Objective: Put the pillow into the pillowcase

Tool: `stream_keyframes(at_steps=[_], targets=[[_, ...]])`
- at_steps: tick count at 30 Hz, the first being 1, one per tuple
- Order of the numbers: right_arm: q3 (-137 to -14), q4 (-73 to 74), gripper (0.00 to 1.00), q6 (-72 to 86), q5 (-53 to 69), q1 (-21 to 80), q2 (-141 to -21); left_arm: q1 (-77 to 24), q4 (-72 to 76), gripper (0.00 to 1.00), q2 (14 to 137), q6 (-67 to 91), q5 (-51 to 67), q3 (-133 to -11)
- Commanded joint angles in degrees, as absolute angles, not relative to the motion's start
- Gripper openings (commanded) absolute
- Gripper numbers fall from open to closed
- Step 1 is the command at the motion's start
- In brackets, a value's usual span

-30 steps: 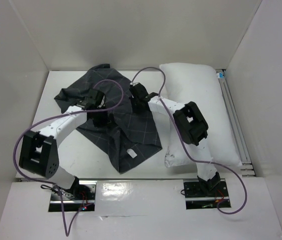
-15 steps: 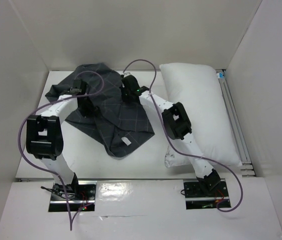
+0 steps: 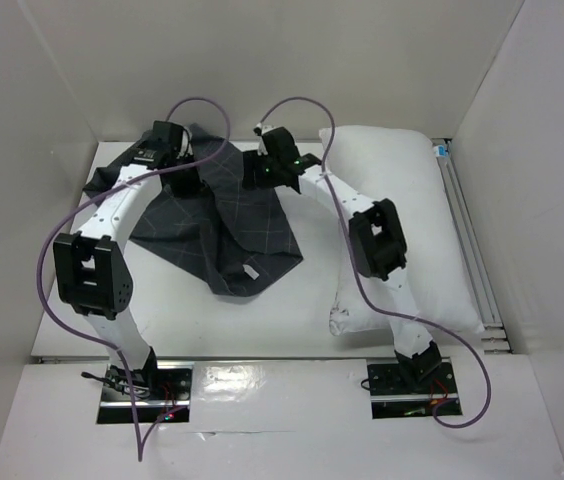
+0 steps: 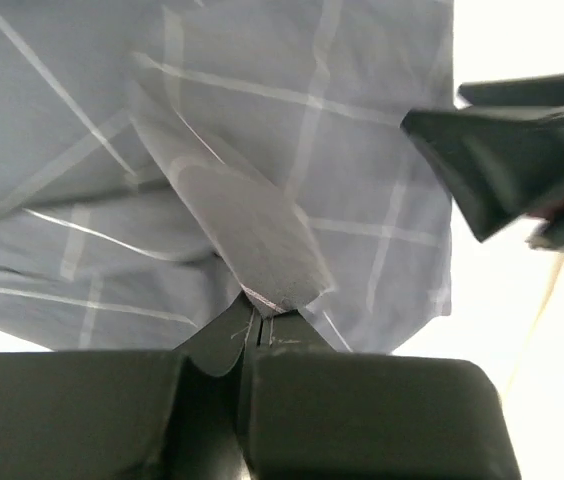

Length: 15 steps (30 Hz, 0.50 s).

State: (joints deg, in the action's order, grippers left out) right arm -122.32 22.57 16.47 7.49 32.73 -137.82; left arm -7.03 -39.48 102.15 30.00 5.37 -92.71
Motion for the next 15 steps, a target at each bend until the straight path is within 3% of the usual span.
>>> stream_keyframes(at_steps=[1, 3, 5, 10, 15], targets=[[-113.62, 23.64, 0.68, 13.28, 8.09, 35.06, -121.87, -9.83, -43.07, 0.0, 97.74, 27.51, 7.56, -95.35], [-104.29, 21.99, 0.82, 11.87, 7.3, 35.86, -115.7, -10.37, -44.12, 0.0, 97.12, 27.51, 7.56, -96.06], [-92.18, 19.25, 0.89, 11.87, 6.08, 38.05, -106.81, -11.07, -44.73, 0.0, 96.42, 27.51, 7.56, -96.68], [-82.37, 19.25, 0.94, 11.77, -0.43, 44.64, -101.17, -11.69, -45.26, 0.0, 93.35, 26.98, 6.33, -97.29], [-82.52, 15.39, 0.94, 12.92, -1.49, 49.04, -105.45, -11.69, -46.4, 0.0, 90.79, 26.98, 6.33, -97.29]])
